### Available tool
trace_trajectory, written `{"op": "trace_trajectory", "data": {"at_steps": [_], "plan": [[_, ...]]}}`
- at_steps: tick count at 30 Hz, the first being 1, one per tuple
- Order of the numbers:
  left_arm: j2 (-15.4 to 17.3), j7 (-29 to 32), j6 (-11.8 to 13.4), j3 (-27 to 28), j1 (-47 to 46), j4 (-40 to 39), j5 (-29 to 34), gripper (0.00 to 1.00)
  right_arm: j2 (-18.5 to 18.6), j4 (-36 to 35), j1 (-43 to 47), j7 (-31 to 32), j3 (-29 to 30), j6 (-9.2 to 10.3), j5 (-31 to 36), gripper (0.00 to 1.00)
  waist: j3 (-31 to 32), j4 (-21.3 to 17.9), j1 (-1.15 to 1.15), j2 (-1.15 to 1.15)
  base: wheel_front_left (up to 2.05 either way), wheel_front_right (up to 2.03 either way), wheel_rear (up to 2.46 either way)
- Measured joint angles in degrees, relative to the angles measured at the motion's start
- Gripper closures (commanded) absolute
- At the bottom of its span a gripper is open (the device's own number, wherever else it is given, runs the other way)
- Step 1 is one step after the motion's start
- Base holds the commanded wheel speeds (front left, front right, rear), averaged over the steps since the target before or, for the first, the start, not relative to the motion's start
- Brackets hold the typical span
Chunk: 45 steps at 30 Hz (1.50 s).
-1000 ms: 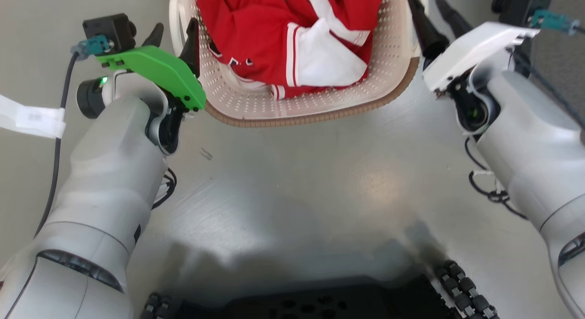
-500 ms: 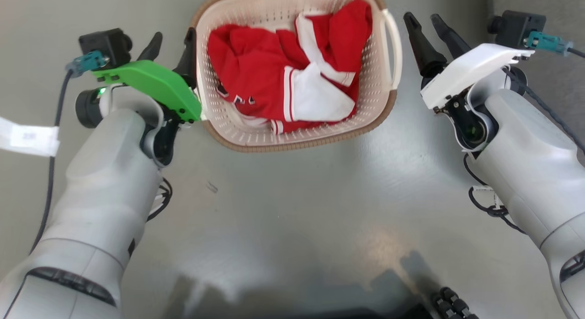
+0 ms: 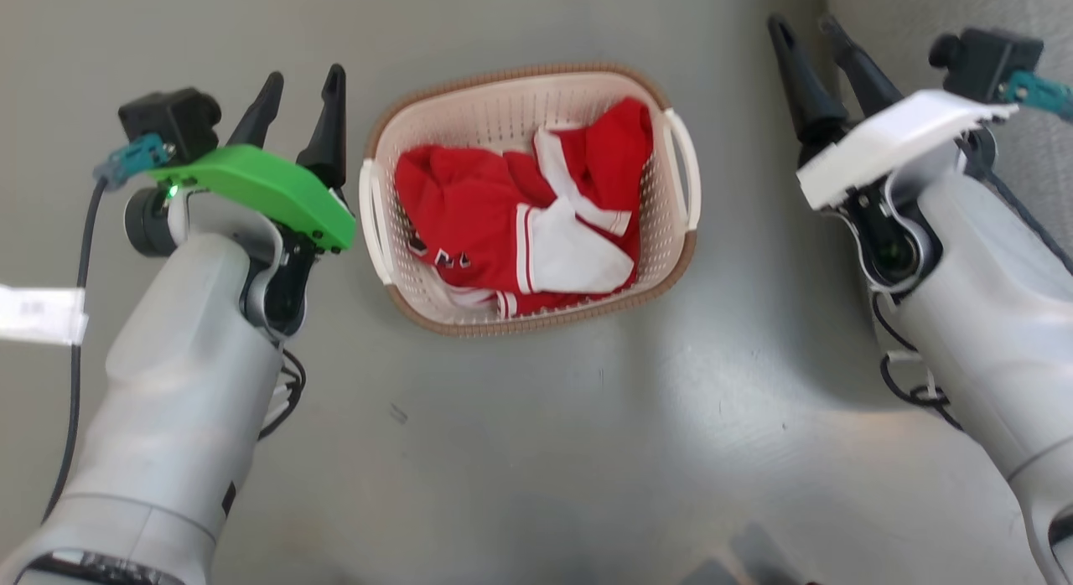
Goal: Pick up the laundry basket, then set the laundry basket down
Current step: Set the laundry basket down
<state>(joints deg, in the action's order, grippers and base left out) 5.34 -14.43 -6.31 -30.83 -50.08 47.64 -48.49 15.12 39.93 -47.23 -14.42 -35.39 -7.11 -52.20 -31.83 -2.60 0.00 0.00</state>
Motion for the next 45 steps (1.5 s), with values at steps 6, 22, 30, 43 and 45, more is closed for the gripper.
{"op": "trace_trajectory", "data": {"at_steps": [6,22,30,43,45], "plan": [[0.2,0.0,-0.3,3.5,4.9,-4.1,2.2,0.0,0.7,-2.2,5.2,0.0,3.4,0.0,2.8,0.0,4.4,-0.1,0.0,0.0,0.0,0.0,0.0],[0.2,0.0,-0.3,11.8,19.4,-14.4,9.6,0.0,-0.8,-9.9,18.2,0.0,12.4,0.0,10.9,0.0,16.2,0.2,0.0,0.0,0.0,0.0,0.0],[-0.8,0.0,-0.3,13.4,27.7,-19.0,12.7,0.0,-1.0,-13.9,25.8,0.0,15.5,0.67,15.4,0.0,22.7,0.7,0.0,0.0,0.0,0.0,0.0],[-0.8,0.0,-0.3,15.6,34.2,-24.5,17.3,0.0,-2.6,-19.0,32.5,0.0,18.8,2.19,20.1,0.0,28.1,0.7,0.0,0.0,0.0,0.0,0.0],[-0.8,0.0,-0.3,15.8,34.9,-25.0,17.9,0.0,-2.7,-19.5,33.3,0.0,19.1,2.2,20.6,0.0,28.2,0.6,0.0,0.0,0.0,0.0,0.0]]}}
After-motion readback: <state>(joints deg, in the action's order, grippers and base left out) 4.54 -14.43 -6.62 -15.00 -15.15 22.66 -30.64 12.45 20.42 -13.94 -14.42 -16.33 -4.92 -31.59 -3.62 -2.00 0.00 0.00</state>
